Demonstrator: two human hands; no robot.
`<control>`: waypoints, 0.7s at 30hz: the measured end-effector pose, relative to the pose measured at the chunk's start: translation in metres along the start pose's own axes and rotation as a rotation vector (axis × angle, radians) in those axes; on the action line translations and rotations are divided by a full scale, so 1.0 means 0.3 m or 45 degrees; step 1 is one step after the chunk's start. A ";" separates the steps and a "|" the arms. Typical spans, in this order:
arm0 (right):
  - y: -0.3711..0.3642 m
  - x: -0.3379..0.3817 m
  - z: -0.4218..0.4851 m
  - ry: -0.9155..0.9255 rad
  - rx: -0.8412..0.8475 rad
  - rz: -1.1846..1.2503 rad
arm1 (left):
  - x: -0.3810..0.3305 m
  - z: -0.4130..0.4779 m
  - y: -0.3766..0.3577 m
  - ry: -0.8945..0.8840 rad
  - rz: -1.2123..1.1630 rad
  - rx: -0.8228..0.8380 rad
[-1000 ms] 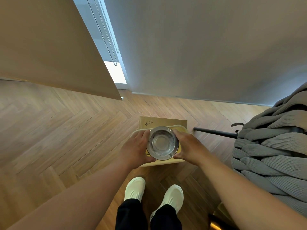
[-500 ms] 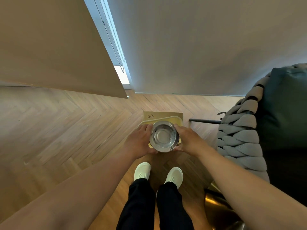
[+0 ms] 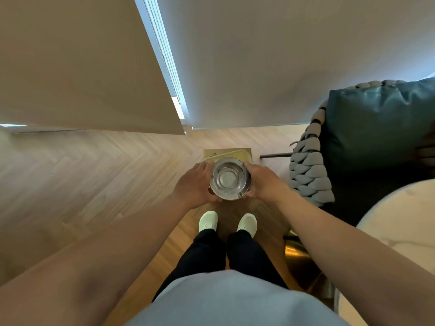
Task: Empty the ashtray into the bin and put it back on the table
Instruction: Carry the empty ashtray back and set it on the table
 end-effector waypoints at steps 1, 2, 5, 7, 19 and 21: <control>-0.002 0.006 -0.031 -0.005 -0.005 0.003 | -0.016 -0.025 0.011 -0.008 -0.004 0.012; 0.001 0.012 -0.059 -0.009 -0.019 0.004 | -0.030 -0.043 0.027 -0.023 0.005 0.015; 0.000 0.027 -0.129 -0.012 -0.037 0.033 | -0.066 -0.090 0.065 -0.084 0.025 0.028; 0.002 0.038 -0.166 -0.018 -0.064 0.043 | -0.081 -0.113 0.082 -0.108 0.017 0.014; -0.009 0.057 -0.285 -0.096 -0.142 0.081 | -0.108 -0.149 0.087 -0.188 -0.020 0.080; -0.021 0.049 -0.300 -0.130 -0.150 0.113 | -0.111 -0.146 0.084 -0.223 -0.022 0.104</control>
Point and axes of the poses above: each hand's wrist, its own z-axis towards the middle knuckle, its own y-axis out of the back of the hand, x = y × z, the point moved 3 cm from there along z, towards the middle knuckle, and after that the axes turned 11 degrees about -y, right-handed, at the moved point
